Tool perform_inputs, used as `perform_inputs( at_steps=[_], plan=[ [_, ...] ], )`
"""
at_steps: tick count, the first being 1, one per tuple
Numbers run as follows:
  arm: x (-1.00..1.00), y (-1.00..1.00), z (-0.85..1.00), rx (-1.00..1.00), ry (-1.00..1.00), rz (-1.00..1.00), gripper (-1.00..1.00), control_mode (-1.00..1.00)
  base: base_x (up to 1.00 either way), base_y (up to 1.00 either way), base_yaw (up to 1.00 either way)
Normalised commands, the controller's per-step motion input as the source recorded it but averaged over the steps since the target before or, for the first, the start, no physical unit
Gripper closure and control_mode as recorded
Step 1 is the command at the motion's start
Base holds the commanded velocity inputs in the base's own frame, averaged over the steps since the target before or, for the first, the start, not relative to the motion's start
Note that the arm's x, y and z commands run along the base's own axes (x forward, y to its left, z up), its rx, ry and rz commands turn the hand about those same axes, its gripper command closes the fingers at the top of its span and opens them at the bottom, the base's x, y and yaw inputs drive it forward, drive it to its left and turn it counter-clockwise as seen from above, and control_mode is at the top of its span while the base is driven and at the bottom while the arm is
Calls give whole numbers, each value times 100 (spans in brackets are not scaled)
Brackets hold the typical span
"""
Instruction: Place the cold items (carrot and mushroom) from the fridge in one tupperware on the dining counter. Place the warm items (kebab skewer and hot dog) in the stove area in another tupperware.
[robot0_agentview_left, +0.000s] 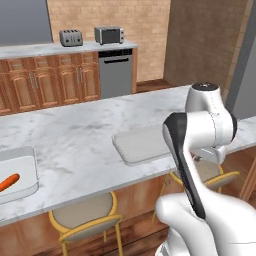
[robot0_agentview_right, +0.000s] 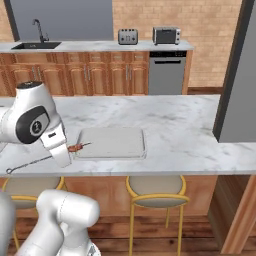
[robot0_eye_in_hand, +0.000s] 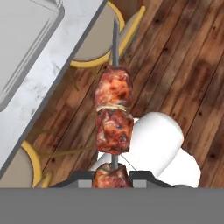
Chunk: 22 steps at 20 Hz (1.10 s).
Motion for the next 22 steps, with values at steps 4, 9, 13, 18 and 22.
perform_inputs(
  at_steps=[4, 9, 13, 18, 22],
  plan=[
    [100, 0, 2, 3, 17, 11, 100, -100, 0, 0, 0],
    [100, -8, 0, 12, 16, -11, 100, -100, 0, 0, 0],
    [100, -16, -12, 7, 4, 1, 100, -100, 0, 0, 0],
    [92, -23, -16, 1, 4, -22, 100, -100, 0, 0, 0],
    [72, -7, -52, 0, -6, -25, 100, -100, 0, 0, 0]
  ],
)
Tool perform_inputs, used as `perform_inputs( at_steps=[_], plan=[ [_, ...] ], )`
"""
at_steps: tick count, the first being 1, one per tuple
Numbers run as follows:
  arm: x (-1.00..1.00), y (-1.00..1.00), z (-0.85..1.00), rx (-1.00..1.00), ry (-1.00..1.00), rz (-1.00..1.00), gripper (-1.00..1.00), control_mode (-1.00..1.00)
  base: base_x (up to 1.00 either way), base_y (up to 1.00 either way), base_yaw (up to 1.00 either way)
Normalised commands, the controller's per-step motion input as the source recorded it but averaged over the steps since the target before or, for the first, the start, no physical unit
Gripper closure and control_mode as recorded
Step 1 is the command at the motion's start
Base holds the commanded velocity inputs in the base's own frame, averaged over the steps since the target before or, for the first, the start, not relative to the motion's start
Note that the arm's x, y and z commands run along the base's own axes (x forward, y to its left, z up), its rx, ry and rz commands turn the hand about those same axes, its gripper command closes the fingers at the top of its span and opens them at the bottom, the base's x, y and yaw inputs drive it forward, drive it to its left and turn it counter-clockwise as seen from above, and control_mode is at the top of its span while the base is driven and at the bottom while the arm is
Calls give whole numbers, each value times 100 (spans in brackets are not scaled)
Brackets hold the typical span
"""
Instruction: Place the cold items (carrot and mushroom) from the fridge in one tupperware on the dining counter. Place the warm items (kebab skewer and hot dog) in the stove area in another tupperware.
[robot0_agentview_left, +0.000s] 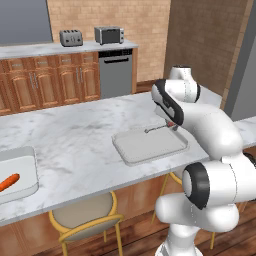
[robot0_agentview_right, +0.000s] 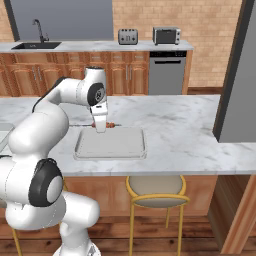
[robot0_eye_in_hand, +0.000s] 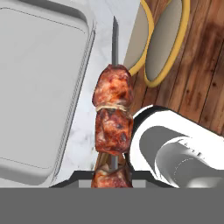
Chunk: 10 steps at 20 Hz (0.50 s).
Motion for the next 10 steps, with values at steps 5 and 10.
perform_inputs(
  at_steps=[5, 10],
  plan=[
    [66, -2, -82, 0, -20, -11, 100, -100, 0, 0, 0],
    [77, 0, -65, 0, -12, -6, 100, -100, 0, 0, 0]
  ],
)
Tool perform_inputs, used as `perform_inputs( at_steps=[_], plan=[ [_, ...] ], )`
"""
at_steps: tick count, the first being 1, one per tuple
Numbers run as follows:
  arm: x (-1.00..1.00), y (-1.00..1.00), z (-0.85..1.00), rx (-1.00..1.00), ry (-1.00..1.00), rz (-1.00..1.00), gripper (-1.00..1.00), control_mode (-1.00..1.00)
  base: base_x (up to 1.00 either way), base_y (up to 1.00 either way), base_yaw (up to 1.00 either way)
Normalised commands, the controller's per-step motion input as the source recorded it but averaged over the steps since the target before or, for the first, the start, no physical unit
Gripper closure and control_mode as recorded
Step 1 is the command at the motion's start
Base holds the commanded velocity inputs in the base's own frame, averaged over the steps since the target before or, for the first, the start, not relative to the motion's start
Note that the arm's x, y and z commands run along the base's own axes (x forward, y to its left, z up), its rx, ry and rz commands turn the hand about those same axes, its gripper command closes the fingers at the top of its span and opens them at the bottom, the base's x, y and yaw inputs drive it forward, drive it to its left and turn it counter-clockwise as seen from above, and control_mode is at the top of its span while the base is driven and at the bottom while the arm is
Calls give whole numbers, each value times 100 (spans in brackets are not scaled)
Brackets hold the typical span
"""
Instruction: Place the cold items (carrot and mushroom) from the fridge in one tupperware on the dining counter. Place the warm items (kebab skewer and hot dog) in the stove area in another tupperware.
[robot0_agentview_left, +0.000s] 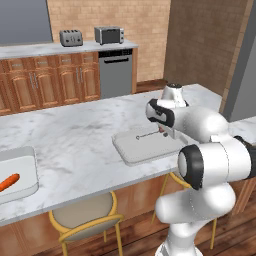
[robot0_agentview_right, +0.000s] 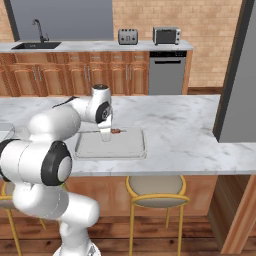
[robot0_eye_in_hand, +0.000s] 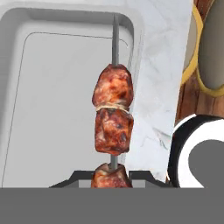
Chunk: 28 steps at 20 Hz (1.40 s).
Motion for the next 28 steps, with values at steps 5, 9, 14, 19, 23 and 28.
perform_inputs(
  at_steps=[5, 9, 14, 19, 23, 28],
  plan=[
    [78, -11, -37, -1, 0, 0, 100, -100, 0, 0, 0],
    [49, -5, -19, -4, 0, 0, 100, -100, 0, 0, 0],
    [18, 0, -18, -6, 0, 0, 100, -100, 0, 0, 0],
    [2, 0, -12, 0, 0, 0, 100, -100, 0, 0, 0],
    [-6, 0, -22, 1, 0, -2, 100, -100, 0, 0, 0],
    [0, -2, -26, 3, 0, 0, 100, -100, 0, 0, 0]
  ],
)
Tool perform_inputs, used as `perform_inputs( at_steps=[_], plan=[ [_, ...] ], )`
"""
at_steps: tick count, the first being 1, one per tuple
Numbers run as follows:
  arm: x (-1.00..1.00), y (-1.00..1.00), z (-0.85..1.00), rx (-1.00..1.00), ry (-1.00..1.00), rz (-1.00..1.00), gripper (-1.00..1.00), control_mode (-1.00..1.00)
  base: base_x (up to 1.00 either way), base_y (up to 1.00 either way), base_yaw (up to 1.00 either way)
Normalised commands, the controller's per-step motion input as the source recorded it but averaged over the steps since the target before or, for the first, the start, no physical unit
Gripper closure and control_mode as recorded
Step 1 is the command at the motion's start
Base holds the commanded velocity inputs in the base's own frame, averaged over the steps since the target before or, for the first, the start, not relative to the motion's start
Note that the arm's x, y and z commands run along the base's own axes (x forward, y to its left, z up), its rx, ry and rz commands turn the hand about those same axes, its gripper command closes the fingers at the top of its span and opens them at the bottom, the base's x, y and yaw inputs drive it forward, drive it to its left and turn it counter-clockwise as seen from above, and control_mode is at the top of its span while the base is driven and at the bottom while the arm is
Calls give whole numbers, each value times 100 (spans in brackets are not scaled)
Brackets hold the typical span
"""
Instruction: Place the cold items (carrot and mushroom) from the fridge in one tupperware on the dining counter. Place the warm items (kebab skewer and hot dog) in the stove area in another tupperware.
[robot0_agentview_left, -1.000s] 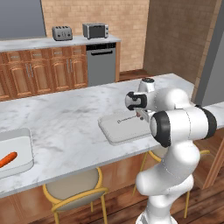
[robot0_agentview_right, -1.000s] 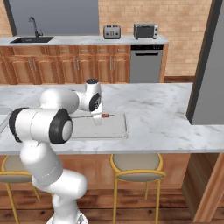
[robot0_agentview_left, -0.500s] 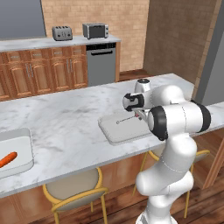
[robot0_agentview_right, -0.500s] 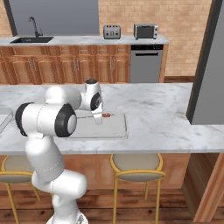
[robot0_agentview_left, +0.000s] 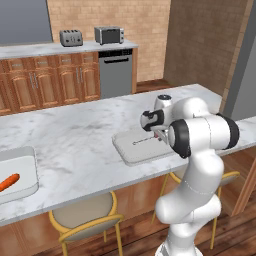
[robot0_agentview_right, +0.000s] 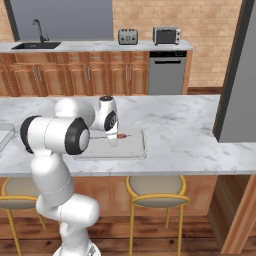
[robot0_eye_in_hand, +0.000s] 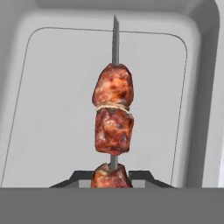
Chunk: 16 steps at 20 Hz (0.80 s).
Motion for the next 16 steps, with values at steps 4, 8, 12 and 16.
perform_inputs(
  at_steps=[4, 8, 12, 16],
  plan=[
    [0, 0, -20, 1, 0, 0, 100, -100, 0, 0, 0],
    [0, 0, -8, 0, 0, 0, -100, -100, 0, 0, 0],
    [0, 0, 0, 0, 0, 0, -100, -100, 0, 0, 0],
    [0, 0, 0, 0, 0, 0, -100, -100, 0, 0, 0]
  ],
)
